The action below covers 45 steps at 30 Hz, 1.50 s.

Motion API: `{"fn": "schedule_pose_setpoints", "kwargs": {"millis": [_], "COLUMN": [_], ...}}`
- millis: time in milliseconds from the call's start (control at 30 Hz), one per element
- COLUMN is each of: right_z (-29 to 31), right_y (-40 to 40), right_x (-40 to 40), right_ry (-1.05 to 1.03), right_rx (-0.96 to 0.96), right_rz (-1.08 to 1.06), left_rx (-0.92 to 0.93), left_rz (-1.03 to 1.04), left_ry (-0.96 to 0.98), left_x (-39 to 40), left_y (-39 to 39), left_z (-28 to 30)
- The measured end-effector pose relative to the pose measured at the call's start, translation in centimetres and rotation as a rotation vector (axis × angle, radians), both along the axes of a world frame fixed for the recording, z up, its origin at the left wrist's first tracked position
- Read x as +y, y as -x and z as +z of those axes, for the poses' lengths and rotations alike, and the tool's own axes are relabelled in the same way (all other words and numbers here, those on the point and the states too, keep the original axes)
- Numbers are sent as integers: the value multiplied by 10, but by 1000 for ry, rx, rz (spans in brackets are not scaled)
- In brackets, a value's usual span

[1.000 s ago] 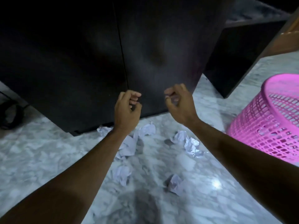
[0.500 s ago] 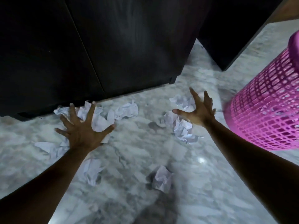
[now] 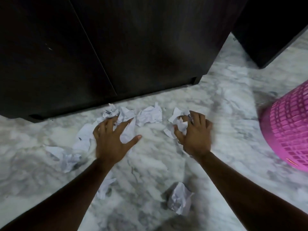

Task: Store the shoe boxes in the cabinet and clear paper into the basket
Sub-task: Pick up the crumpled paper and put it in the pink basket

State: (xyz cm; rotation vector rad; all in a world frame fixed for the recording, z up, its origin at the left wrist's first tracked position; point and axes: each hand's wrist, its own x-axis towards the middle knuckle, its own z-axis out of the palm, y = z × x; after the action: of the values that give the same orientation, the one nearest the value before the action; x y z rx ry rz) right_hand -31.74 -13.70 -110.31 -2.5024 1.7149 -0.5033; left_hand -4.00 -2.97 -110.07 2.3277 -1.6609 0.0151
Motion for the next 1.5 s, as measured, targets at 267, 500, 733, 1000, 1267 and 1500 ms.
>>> {"fn": "schedule_pose_setpoints", "kwargs": {"millis": [267, 500, 733, 1000, 1267, 1500], "right_z": [-6, 12, 79, 221, 344, 365], "right_y": [-5, -14, 5, 62, 177, 270], "right_x": [2, 15, 29, 28, 24, 1], "right_ry": [52, -53, 14, 200, 494, 450], "right_rx": [73, -78, -256, -499, -585, -647], "right_rz": [96, 64, -50, -193, -432, -753], "left_rx": [7, 276, 508, 585, 744, 835], "left_rz": [-138, -90, -169, -423, -679, -768], "left_ry": [103, 81, 248, 438, 594, 477], "left_x": [-1, -5, -13, -60, -106, -152], "left_y": [2, 26, 77, 165, 282, 404], "left_z": [-5, 21, 76, 189, 308, 352]}}
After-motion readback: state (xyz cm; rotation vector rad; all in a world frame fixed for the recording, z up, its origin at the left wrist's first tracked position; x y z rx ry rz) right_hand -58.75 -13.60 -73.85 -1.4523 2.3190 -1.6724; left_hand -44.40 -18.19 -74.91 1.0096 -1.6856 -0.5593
